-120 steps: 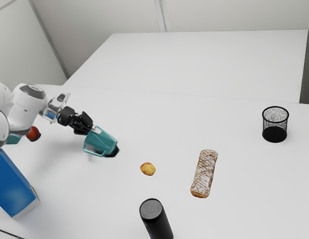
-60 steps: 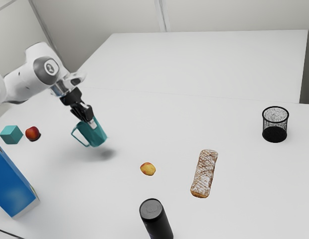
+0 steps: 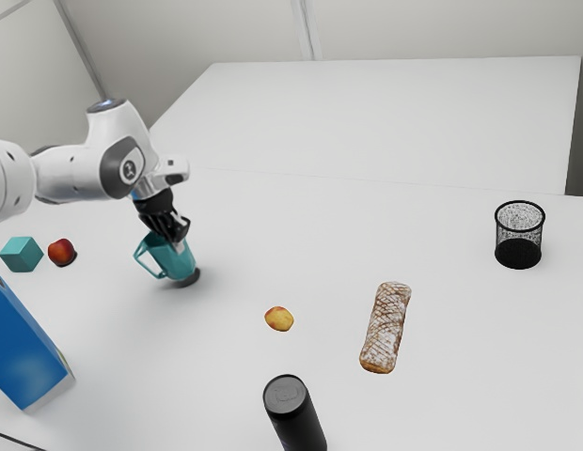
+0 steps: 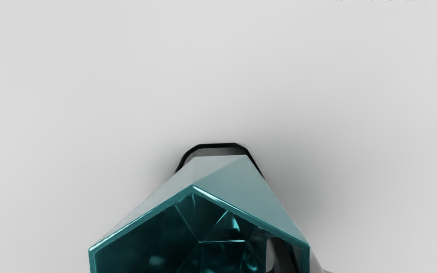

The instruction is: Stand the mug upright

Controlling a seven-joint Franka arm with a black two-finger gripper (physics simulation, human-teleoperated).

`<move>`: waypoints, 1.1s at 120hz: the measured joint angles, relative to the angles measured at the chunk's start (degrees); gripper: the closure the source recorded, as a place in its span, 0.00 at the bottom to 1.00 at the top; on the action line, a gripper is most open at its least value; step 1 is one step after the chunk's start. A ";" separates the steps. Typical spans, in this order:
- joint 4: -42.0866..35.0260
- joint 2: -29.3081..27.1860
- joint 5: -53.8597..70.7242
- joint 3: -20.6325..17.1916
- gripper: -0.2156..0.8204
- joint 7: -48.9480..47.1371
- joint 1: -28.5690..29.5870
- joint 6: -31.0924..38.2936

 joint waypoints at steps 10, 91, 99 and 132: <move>-0.49 0.69 0.18 -0.02 0.95 -1.75 0.02 1.64; 9.04 -2.62 -0.47 -2.16 0.26 -9.28 0.13 -4.85; 13.94 -2.48 -0.26 -3.78 0.25 -9.70 -0.25 -8.82; 26.24 -3.33 -0.04 -4.64 0.22 -10.98 -2.08 -22.85</move>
